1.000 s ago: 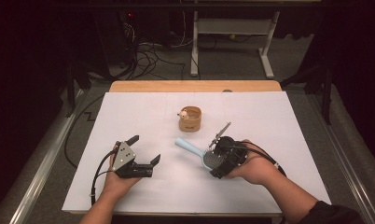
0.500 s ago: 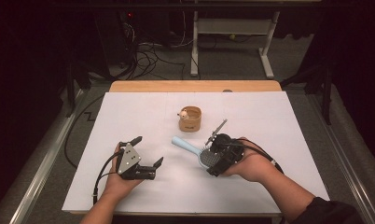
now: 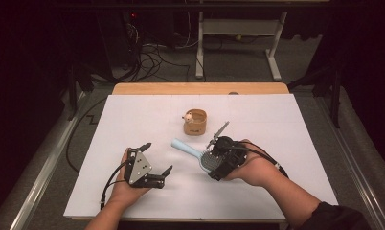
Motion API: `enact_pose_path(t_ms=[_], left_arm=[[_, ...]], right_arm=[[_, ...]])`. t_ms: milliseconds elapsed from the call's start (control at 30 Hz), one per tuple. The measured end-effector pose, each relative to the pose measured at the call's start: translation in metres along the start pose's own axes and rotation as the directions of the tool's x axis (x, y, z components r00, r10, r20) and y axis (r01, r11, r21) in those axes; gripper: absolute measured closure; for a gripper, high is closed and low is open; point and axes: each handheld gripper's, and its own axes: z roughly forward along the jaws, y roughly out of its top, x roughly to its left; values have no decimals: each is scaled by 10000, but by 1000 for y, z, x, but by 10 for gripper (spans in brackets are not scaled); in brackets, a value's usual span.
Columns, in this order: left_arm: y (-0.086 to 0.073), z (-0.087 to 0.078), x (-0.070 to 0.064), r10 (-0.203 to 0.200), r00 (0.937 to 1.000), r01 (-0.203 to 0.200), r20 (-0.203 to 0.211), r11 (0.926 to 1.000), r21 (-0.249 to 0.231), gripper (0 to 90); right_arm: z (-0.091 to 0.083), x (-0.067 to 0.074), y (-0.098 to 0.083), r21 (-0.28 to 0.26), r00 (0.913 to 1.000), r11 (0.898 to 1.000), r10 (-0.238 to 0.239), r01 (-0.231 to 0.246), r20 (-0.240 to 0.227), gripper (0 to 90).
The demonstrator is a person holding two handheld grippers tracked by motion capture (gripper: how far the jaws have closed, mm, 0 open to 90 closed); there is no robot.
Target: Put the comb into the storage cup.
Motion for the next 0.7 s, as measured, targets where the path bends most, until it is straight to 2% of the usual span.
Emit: enact_pose_path(t_ms=[267,700], left_arm=[[0,2,-3,238,9997,-238,-74,9997,9,0],[-1,3,-6,582,9981,-582,-210,9983,13,12]], right_arm=[[3,2,3,60,9999,9998,-171,170,20,209],[8,4,8,161,9998,9997,-195,195,-6,209]])
